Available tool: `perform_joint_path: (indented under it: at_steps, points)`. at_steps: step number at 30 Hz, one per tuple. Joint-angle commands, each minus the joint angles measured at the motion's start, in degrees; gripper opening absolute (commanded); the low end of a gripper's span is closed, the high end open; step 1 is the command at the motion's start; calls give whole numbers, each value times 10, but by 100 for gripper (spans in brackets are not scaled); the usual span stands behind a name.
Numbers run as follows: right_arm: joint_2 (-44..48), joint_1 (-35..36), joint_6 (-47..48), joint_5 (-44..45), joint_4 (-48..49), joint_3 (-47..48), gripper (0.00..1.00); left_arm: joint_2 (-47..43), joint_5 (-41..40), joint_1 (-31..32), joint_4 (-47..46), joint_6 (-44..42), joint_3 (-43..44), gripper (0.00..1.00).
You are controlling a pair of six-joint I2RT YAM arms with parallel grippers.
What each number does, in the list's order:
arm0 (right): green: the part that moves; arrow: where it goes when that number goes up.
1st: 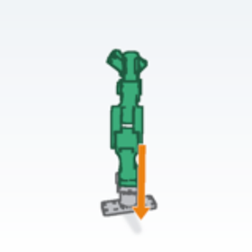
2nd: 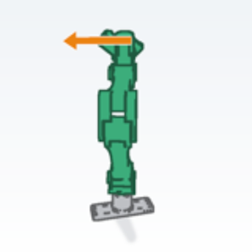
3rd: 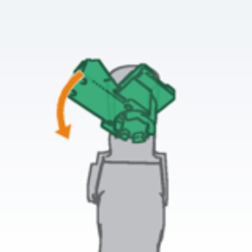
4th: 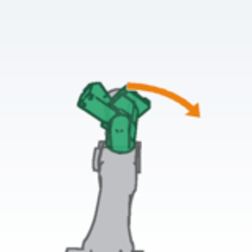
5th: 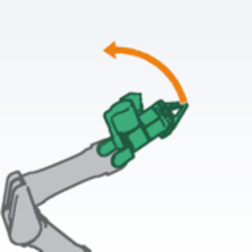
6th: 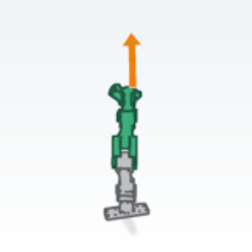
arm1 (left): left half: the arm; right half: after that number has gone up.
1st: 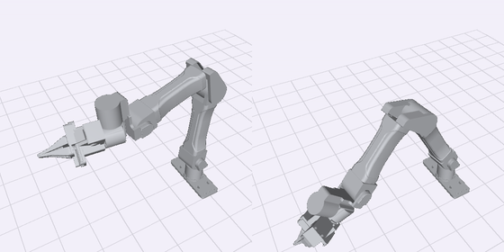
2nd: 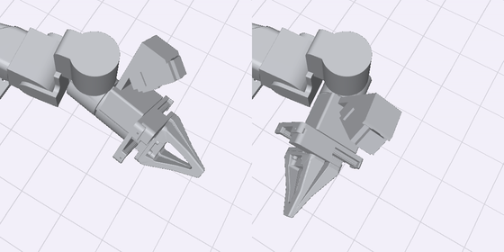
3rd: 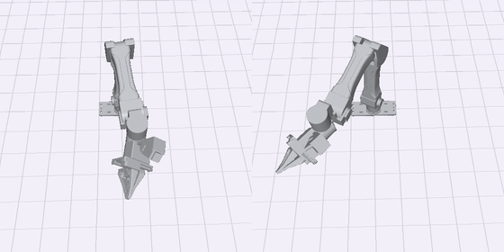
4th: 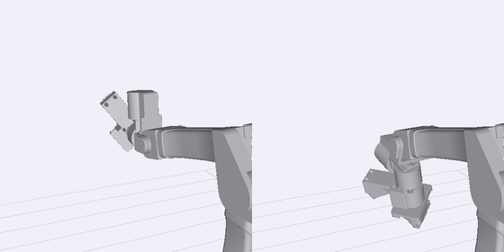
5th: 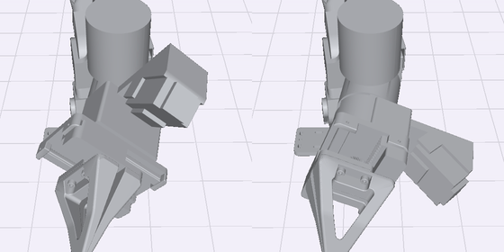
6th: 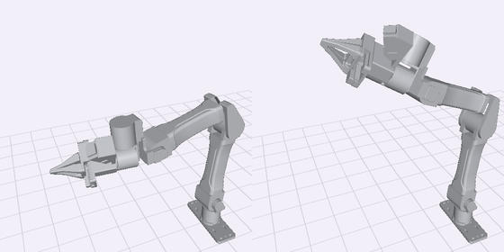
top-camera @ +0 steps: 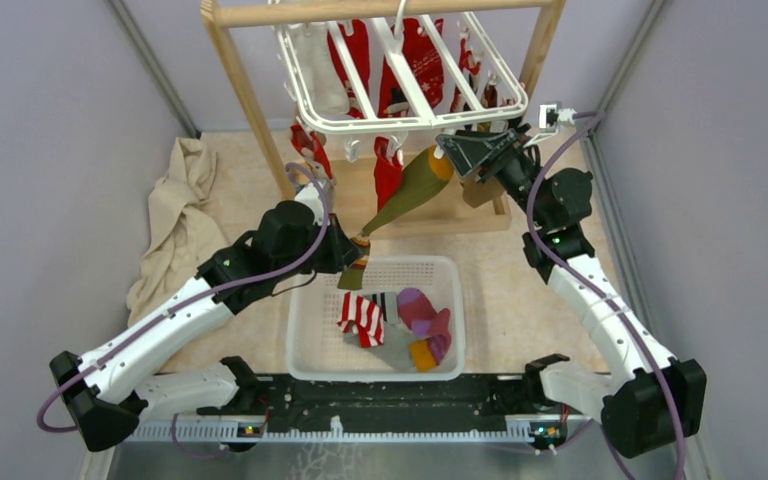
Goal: Remove the socks clipped to the hanger
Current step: Remove the sock from the hanger.
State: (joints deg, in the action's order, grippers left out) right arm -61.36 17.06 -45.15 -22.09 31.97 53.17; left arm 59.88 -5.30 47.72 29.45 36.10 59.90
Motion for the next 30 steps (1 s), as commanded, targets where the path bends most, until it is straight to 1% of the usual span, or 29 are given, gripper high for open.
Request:
perform_joint_path:
  at_steps: [1, 9, 18, 22, 26, 30]
  points:
    - [-10, -4, 2, 9, 34, 33, 76, 1, 8, -4, -12, -7, -4, 10]
    - [-26, -4, -3, 15, 54, 38, 73, 2, 10, -3, -13, -7, -4, 10]
    - [-44, -4, -24, 12, 103, 37, 73, 6, 11, -4, -13, -7, -3, 10]
    - [-44, -4, -26, 10, 111, 36, 70, 8, 13, -4, -14, -6, -4, 10]
    - [-44, -4, -27, 13, 112, 38, 66, 10, 16, -3, -16, -6, -4, 10]
    - [-46, -4, -30, 11, 118, 38, 57, 10, 16, -3, -15, -6, -2, 10]
